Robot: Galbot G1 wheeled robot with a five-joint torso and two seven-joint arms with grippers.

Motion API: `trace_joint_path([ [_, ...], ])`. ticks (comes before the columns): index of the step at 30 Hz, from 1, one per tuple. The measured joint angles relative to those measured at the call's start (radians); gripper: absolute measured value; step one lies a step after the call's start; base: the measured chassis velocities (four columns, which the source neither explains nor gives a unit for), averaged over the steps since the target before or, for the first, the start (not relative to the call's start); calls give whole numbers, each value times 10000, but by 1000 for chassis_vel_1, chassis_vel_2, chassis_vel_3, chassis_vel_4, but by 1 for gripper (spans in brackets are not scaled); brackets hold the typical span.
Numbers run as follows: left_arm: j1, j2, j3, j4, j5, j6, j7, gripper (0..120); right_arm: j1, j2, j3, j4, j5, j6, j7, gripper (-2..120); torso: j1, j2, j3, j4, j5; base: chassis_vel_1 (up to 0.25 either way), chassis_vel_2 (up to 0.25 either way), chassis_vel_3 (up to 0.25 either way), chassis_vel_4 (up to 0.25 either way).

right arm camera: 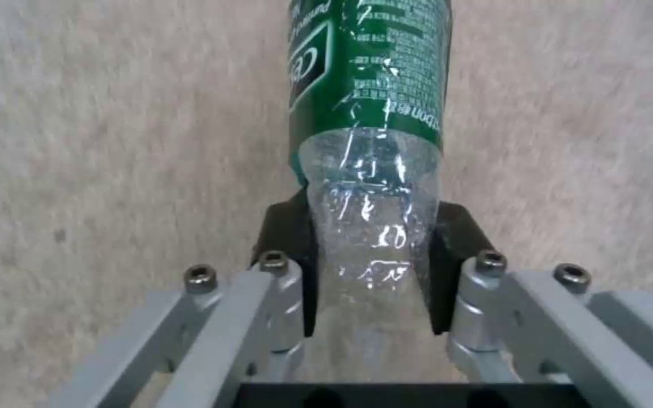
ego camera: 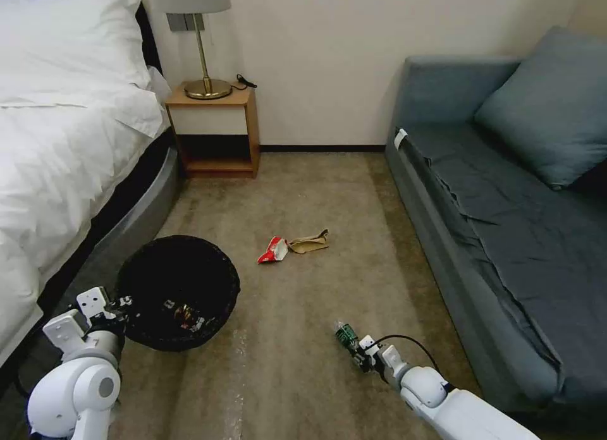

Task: Pick up the trash bin, then pick up the garbage on the floor and place it into the trash bin.

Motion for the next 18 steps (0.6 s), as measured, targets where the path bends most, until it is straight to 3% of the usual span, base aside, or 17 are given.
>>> trace_joint_path([
  [6, 28, 12, -1, 13, 26, 0, -1, 3, -101, -280, 443, 1261, 390, 292, 213, 23, 0, 0, 0, 1, 0, 0, 0, 0, 0],
  [12, 43, 53, -5, -42, 30, 0, 0, 3, 186, -691, 799, 4192, 1487, 262, 731, 23, 0, 0, 0, -1, -4, 0, 0, 0, 0],
  [15, 56, 23, 50, -122, 58, 16, -6, 3, 1052, -574, 254, 6265, 2627, 40, 1520, 23, 0, 0, 0, 2, -7, 0, 0, 0, 0],
  [18, 62, -16, 117, -180, 102, 34, -10, 3, 1767, -273, -521, 6813, 3136, 41, 2194, 23, 0, 1, 0, 2, -3, 0, 0, 0, 0],
])
